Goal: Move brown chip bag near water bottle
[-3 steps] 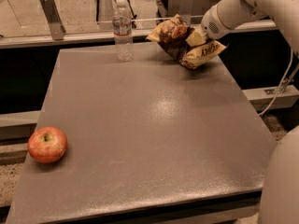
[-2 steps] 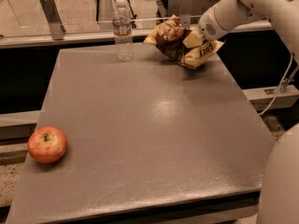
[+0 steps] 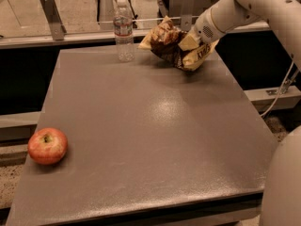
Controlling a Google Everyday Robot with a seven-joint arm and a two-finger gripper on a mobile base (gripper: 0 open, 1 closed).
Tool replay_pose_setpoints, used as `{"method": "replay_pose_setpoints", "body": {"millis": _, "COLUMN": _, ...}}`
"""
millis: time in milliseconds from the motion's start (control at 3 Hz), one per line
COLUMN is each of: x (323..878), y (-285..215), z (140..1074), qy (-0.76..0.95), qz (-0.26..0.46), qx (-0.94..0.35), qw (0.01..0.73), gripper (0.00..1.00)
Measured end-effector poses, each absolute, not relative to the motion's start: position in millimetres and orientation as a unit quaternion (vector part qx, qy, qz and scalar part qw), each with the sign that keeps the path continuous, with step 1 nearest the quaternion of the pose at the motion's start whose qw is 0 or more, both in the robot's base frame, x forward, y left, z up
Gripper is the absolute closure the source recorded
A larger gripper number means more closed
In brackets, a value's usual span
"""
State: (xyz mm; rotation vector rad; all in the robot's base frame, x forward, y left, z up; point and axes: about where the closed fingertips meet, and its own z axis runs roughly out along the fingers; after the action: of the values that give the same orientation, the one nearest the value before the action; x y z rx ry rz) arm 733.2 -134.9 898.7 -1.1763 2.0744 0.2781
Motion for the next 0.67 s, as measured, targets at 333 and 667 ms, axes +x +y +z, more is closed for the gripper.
{"method": "replay_pose_setpoints", "body": {"millis": 333, "x": 728.7, "y": -128.9, "z": 898.5, "qy": 0.800, "qz": 0.115, "qx": -0.466, "qw": 0.360, "gripper": 0.53}}
{"method": "replay_pose_setpoints", "body": {"millis": 667, "x": 722.7, "y": -125.4, "z": 899.2, "qy": 0.797, "qz": 0.120, "qx": -0.471, "qw": 0.358, "gripper": 0.29}}
